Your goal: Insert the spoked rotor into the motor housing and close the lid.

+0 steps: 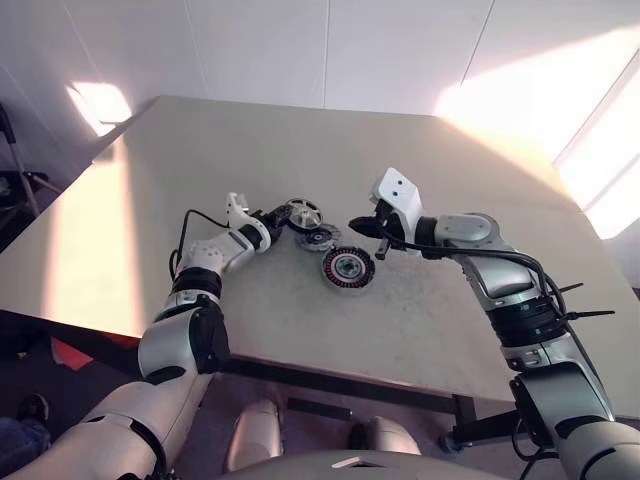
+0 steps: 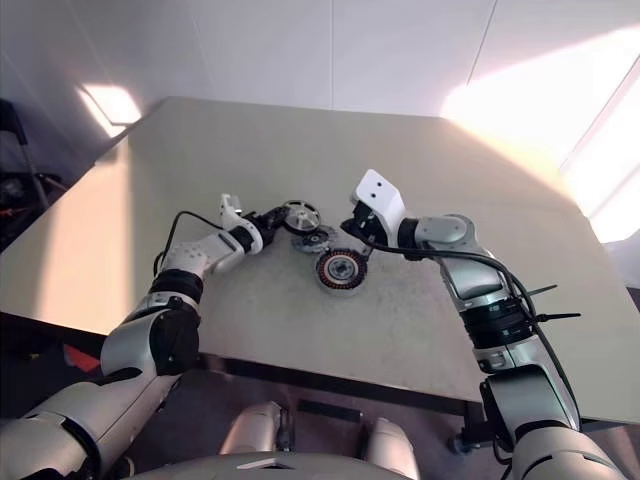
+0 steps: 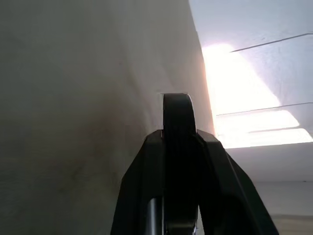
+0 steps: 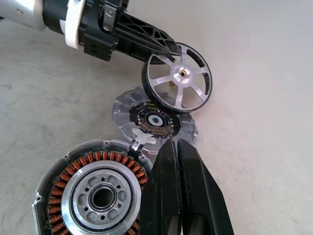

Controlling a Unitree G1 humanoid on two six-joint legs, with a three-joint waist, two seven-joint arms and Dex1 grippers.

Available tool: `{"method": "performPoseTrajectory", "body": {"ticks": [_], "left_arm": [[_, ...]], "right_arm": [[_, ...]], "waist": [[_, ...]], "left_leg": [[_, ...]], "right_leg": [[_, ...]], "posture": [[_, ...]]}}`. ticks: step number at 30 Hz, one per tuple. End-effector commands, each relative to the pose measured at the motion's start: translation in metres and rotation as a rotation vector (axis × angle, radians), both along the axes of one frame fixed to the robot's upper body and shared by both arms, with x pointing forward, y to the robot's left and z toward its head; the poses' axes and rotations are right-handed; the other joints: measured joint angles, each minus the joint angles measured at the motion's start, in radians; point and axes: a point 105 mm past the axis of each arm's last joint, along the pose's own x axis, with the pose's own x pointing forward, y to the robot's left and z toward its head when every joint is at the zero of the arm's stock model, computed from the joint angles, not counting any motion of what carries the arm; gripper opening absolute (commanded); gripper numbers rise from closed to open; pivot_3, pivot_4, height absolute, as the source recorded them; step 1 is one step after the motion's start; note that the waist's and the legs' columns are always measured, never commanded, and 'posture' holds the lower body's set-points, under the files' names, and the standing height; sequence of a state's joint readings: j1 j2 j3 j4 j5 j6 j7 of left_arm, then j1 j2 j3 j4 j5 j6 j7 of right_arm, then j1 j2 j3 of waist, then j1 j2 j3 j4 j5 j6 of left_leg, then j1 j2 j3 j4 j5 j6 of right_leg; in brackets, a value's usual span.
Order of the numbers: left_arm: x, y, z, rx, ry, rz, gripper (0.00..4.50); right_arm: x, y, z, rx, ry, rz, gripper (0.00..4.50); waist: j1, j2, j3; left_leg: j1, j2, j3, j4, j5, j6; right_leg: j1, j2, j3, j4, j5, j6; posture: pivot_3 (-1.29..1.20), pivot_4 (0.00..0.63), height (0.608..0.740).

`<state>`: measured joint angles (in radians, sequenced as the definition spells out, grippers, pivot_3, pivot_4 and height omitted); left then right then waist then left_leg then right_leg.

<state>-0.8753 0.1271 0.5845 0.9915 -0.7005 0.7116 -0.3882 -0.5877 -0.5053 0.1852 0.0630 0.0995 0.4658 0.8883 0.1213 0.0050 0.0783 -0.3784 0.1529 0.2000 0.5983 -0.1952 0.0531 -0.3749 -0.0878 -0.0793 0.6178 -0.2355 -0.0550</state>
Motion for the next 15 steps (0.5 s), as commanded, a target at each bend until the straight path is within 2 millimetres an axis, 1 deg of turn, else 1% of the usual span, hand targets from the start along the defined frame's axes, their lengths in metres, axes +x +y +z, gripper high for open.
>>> {"method": "performPoseTrajectory", "body": {"ticks": [1,2,4,6,9,12,13,15], "left_arm": [[0.002,0.02,0.015,-0.037,-0.061,0.041,0.49],[0.001,0.025,0.017,-0.063,-0.069,0.052,0.49],[-0.002,0.036,0.03,-0.179,-0.103,0.067,0.49],[-0.007,0.038,0.043,-0.274,-0.132,0.045,0.49],[-0.013,0.03,0.06,-0.311,-0.181,-0.018,0.49],[-0.013,0.024,0.075,-0.346,-0.215,-0.04,0.49],[-0.014,0.017,0.079,-0.361,-0.219,-0.067,0.49],[-0.02,-0.005,0.083,-0.366,-0.201,-0.164,0.49]], "right_arm": [[0.009,-0.012,0.022,0.038,-0.071,-0.059,0.0],[0.011,-0.017,0.023,0.042,-0.072,-0.08,0.0],[0.017,-0.031,0.022,0.045,-0.069,-0.142,0.0],[0.021,-0.044,0.018,0.024,-0.069,-0.203,0.0],[0.024,-0.061,0.013,0.006,-0.066,-0.269,0.0],[0.026,-0.073,0.01,-0.019,-0.064,-0.319,0.0],[0.026,-0.08,0.007,-0.048,-0.066,-0.343,0.0],[0.027,-0.095,-0.002,-0.13,-0.073,-0.391,0.0]], "waist": [[0.001,0.0,0.0],[0.001,0.0,0.0],[0.0,0.0,0.0],[0.001,0.0,0.0],[0.007,0.0,0.0],[0.007,0.0,0.0],[0.006,0.0,0.0],[0.007,0.0,0.001]], "left_leg": [[0.0,0.0,0.0,0.0,0.0,0.0],[0.0,0.0,0.0,0.0,0.0,0.0],[0.0,0.0,0.0,0.0,0.0,0.0],[0.0,0.0,0.0,0.0,0.0,0.0],[-0.001,0.0,0.0,0.0,0.0,0.0],[-0.001,-0.001,0.0,0.0,0.0,0.0],[-0.001,-0.001,0.0,0.0,0.0,0.0],[-0.001,-0.001,0.0,0.0,0.0,0.0]], "right_leg": [[0.0,0.0,0.0,0.0,0.0,0.0],[0.0,0.0,0.0,0.0,0.0,0.0],[0.0,0.0,0.0,0.0,0.0,0.0],[0.0,0.0,0.0,0.0,0.0,0.0],[-0.001,0.0,0.0,0.0,0.0,0.0],[0.0,-0.001,0.0,0.0,0.0,0.0],[0.0,-0.001,0.0,0.0,0.0,0.0],[0.0,-0.001,0.0,0.0,0.0,0.0]], "posture": [[0.0,0.0,0.74],[0.0,0.0,0.74],[0.0,0.0,0.74],[0.0,0.0,0.74],[0.0,0.0,0.74],[0.0,0.0,0.74],[0.0,0.0,0.74],[0.0,0.0,0.74]]}}
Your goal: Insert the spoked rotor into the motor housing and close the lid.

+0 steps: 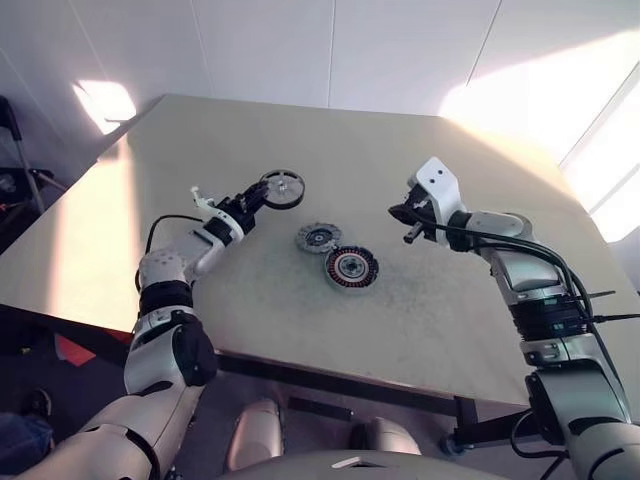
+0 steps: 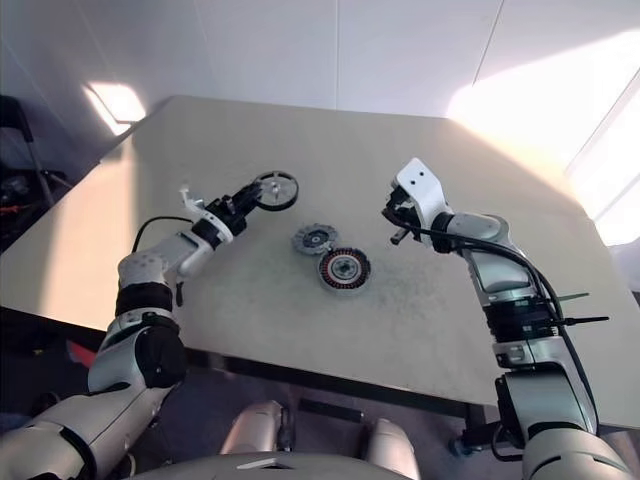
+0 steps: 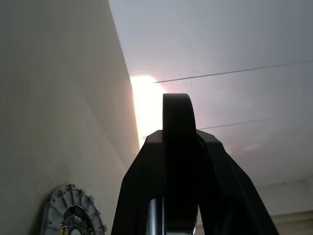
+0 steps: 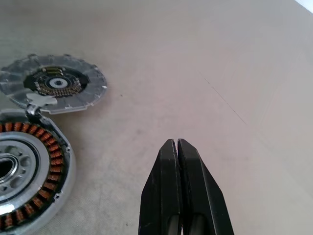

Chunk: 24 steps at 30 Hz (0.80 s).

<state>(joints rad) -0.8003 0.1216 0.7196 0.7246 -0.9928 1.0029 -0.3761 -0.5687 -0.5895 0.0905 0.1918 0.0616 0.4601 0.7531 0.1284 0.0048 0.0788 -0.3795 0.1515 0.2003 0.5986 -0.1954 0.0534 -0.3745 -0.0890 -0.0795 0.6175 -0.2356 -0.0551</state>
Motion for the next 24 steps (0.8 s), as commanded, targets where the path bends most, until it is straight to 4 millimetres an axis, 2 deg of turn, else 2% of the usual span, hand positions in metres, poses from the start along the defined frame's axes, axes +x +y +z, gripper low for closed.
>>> {"method": "performPoseTrajectory", "body": {"ticks": [1,4,9,15,18,24], "left_arm": [[-0.008,-0.037,0.022,0.029,-0.054,-0.17,0.49],[-0.02,-0.068,0.008,0.078,0.003,-0.309,0.49],[-0.035,-0.088,-0.009,0.121,0.057,-0.431,0.49],[-0.053,-0.09,-0.021,0.142,0.092,-0.518,0.49],[-0.059,-0.084,-0.026,0.149,0.104,-0.528,0.49],[-0.07,-0.086,-0.033,0.201,0.094,-0.551,0.49]], "right_arm": [[0.005,-0.032,0.003,-0.122,-0.05,-0.104,0.0],[0.006,-0.054,-0.006,-0.212,-0.046,-0.183,0.0],[0.002,-0.073,-0.01,-0.259,-0.039,-0.25,0.0],[0.001,-0.081,-0.01,-0.271,-0.044,-0.287,0.0],[0.001,-0.079,-0.011,-0.267,-0.043,-0.282,0.0],[0.004,-0.076,-0.011,-0.261,-0.046,-0.276,0.0]], "waist": [[0.001,0.0,0.0],[0.0,0.0,0.0],[-0.01,0.0,0.0],[-0.009,0.001,0.0],[-0.006,0.001,0.0],[-0.005,0.001,0.0]], "left_leg": [[0.0,0.0,0.0,0.0,0.0,0.0],[0.0,-0.001,0.0,0.0,0.0,0.0],[0.0,0.0,0.0,0.0,0.001,0.002],[0.0,0.001,0.0,-0.001,0.001,0.003],[-0.001,0.0,0.0,0.0,0.001,0.003],[0.0,0.0,0.0,0.0,0.001,0.002]], "right_leg": [[0.0,0.0,0.0,0.0,0.0,0.0],[0.001,0.0,0.0,-0.001,0.0,0.0],[-0.001,0.0,0.0,-0.001,0.0,0.0],[-0.002,0.001,0.0,-0.001,0.0,0.0],[-0.002,0.001,0.0,-0.001,0.0,0.0],[0.0,0.001,0.0,-0.001,0.0,0.0]], "posture": [[0.0,0.0,0.74],[0.0,0.0,0.74],[0.0,0.0,0.74],[0.0,0.0,0.74],[0.0,0.0,0.74],[0.0,0.0,0.74]]}}
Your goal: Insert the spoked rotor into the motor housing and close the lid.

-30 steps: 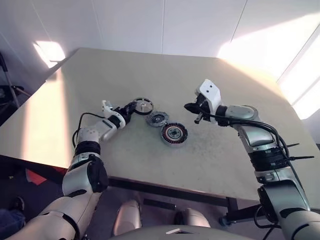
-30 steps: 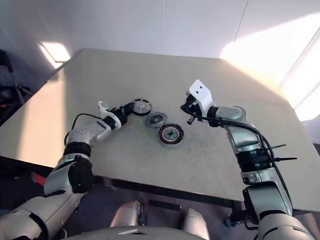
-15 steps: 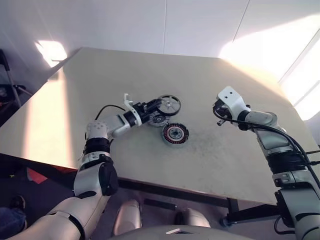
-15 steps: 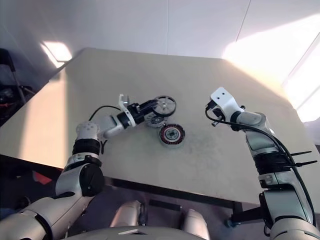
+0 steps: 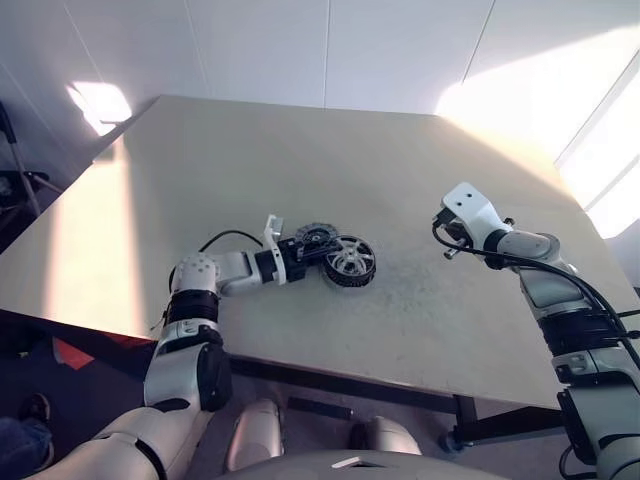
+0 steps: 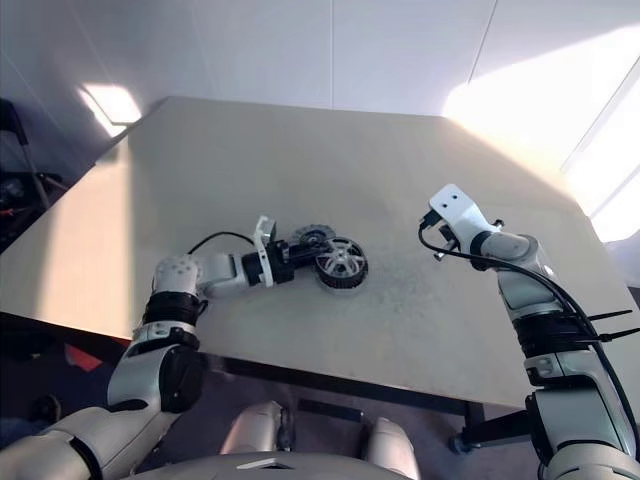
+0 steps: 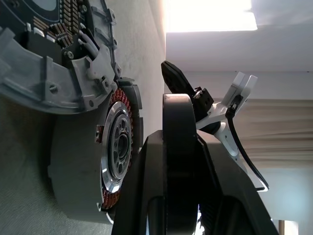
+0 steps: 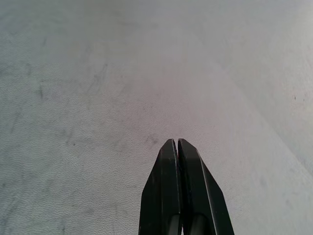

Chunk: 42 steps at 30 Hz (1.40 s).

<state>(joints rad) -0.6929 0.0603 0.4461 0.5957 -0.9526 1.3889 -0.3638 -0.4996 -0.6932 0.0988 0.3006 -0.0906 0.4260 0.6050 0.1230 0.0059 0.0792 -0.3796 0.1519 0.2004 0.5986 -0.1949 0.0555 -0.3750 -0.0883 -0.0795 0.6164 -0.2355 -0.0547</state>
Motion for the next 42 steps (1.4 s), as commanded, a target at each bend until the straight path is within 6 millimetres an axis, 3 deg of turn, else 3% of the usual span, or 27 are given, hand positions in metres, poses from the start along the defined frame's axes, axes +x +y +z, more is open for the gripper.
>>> {"method": "performPoseTrajectory", "body": {"ticks": [1,4,9,17,22,26,28,32,37,42], "left_arm": [[0.0,-0.003,0.011,-0.003,-0.058,-0.011,0.49],[-0.001,-0.006,0.009,0.009,-0.064,-0.009,0.49],[0.001,-0.009,0.006,0.015,-0.05,0.004,2.15],[0.006,-0.003,0.012,-0.01,-0.074,0.052,2.15],[0.016,0.015,0.018,-0.005,-0.108,0.125,2.15],[0.018,0.027,0.026,-0.013,-0.146,0.155,2.15],[0.019,0.033,0.03,-0.012,-0.166,0.167,2.15],[0.022,0.045,0.039,-0.001,-0.218,0.203,2.15],[0.023,0.047,0.042,0.01,-0.243,0.222,2.15],[0.021,0.046,0.037,0.015,-0.237,0.228,2.2]], "right_arm": [[0.007,-0.001,0.019,-0.01,-0.065,-0.003,0.0],[0.007,0.001,0.019,-0.011,-0.068,0.006,0.0],[0.008,0.004,0.019,-0.011,-0.07,0.017,0.0],[0.005,0.007,0.021,0.005,-0.071,0.038,0.0],[0.003,0.029,0.048,0.098,-0.148,0.133,0.0],[-0.016,0.066,0.087,0.265,-0.246,0.345,0.0],[-0.027,0.079,0.096,0.312,-0.249,0.423,0.0],[-0.051,0.104,0.075,0.334,-0.121,0.566,0.0],[-0.069,0.114,0.048,0.368,0.018,0.623,0.0],[-0.069,0.116,0.033,0.328,0.044,0.614,1.5]], "waist": [[0.001,0.0,0.0],[0.001,0.0,0.0],[0.001,0.0,0.0],[0.001,0.0,0.0],[-0.001,0.0,0.0],[0.001,0.0,0.0],[0.002,0.0,0.0],[0.005,0.0,0.0],[0.004,0.0,0.0],[0.001,0.0,0.0]], "left_leg": [[0.0,0.0,0.0,0.0,0.0,0.0],[0.0,0.0,0.0,0.0,0.0,0.0],[0.0,0.0,0.0,0.0,0.0,0.0],[0.0,0.0,0.0,0.0,0.0,0.0],[0.0,0.0,0.0,0.0,0.0,0.001],[0.0,0.001,0.0,0.0,0.0,0.001],[0.0,0.001,0.0,0.0,0.0,0.001],[0.002,0.001,0.0,0.0,-0.001,0.0],[0.003,0.0,0.0,0.0,-0.002,0.0],[0.004,0.0,0.0,0.0,-0.001,-0.001]], "right_leg": [[0.0,0.0,0.0,0.0,0.0,0.0],[0.0,0.0,0.0,0.0,0.0,0.0],[0.0,0.0,0.0,0.0,0.0,0.0],[0.0,0.0,0.0,0.0,0.0,0.0],[0.0,0.0,0.0,0.0,0.0,0.0],[-0.001,0.0,0.0,0.0,0.0,0.0],[0.0,0.0,0.0,0.0,0.0,0.0],[0.003,0.0,0.0,-0.002,0.0,0.0],[0.006,0.0,0.0,-0.004,0.001,0.002],[0.006,0.0,0.0,-0.004,0.001,0.002]], "posture": [[0.0,0.0,0.74],[0.0,0.0,0.74],[0.0,0.0,0.74],[0.0,0.0,0.74],[0.0,0.0,0.74],[0.0,0.0,0.74],[0.0,0.0,0.74],[0.0,0.0,0.74],[0.0,0.0,0.74],[0.0,0.0,0.74]]}}
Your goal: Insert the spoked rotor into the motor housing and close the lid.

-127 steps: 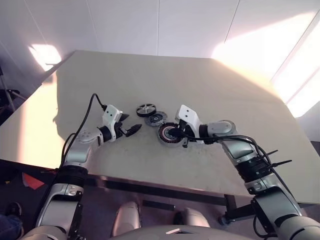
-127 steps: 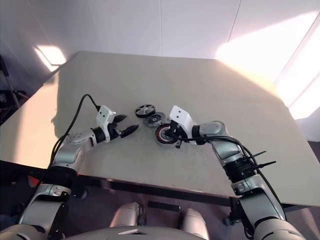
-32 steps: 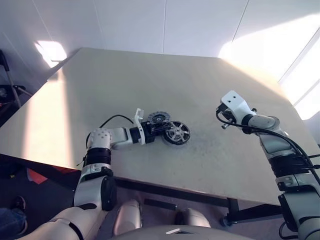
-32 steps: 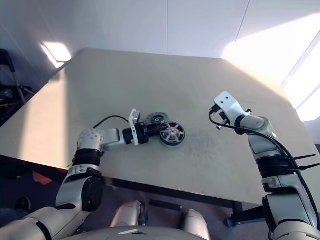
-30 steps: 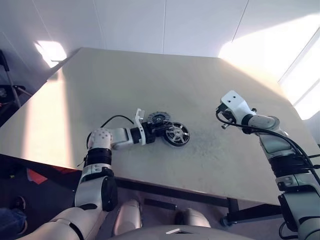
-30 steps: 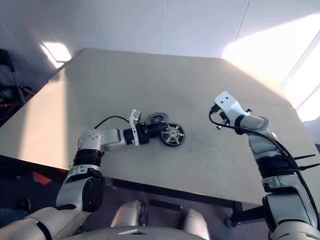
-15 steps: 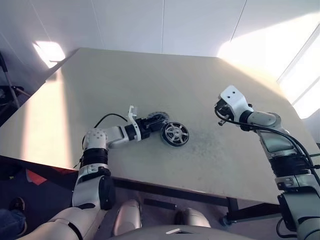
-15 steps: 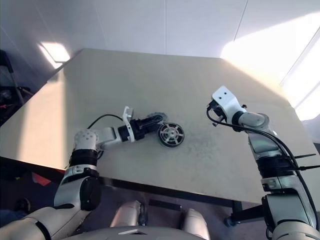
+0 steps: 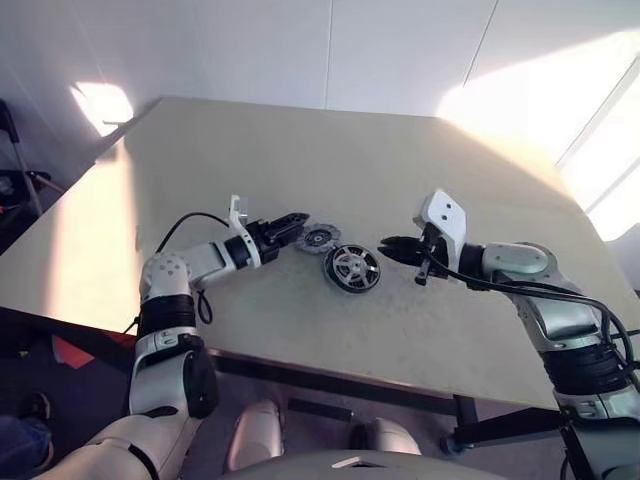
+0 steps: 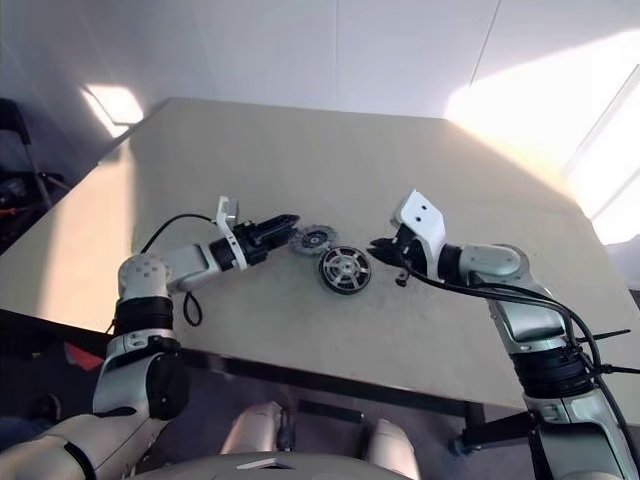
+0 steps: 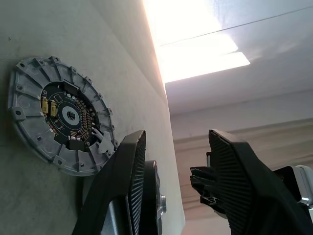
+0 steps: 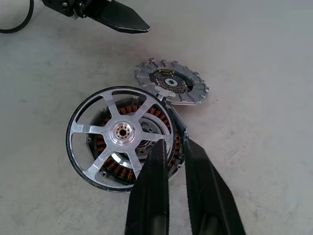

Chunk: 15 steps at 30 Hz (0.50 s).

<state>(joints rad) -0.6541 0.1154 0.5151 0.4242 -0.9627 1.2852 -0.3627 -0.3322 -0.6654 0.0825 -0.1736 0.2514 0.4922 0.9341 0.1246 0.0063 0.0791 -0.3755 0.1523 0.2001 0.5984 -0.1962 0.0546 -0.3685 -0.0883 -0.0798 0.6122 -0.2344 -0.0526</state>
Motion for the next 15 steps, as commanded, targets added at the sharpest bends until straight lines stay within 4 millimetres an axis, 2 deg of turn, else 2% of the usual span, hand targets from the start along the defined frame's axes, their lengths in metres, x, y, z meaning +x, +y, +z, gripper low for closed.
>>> {"method": "performPoseTrajectory", "body": {"ticks": [1,6,15], "left_arm": [[0.0,0.0,0.01,-0.014,-0.049,0.01,2.2],[0.0,0.001,0.005,-0.001,-0.038,0.022,2.2],[0.002,0.005,-0.002,0.023,-0.023,0.047,2.2]], "right_arm": [[-0.003,0.009,0.005,-0.024,-0.051,0.036,1.5],[-0.011,0.024,0.0,0.0,-0.024,0.088,1.5],[-0.011,0.029,-0.002,0.005,-0.012,0.101,1.5]], "waist": [[0.0,0.0,0.0],[0.0,0.0,0.0],[0.0,0.0,0.0]], "left_leg": [[0.0,0.0,0.0,0.0,0.0,0.0],[-0.001,0.0,0.0,-0.001,0.0,0.0],[-0.001,0.0,0.0,-0.001,0.0,0.0]], "right_leg": [[0.0,0.0,0.0,0.0,0.0,0.0],[-0.001,0.0,0.0,-0.001,0.0,0.0],[0.0,0.0,0.0,-0.001,0.0,0.0]], "posture": [[0.0,0.0,0.74],[0.0,0.0,0.74],[0.0,0.0,0.74]]}}
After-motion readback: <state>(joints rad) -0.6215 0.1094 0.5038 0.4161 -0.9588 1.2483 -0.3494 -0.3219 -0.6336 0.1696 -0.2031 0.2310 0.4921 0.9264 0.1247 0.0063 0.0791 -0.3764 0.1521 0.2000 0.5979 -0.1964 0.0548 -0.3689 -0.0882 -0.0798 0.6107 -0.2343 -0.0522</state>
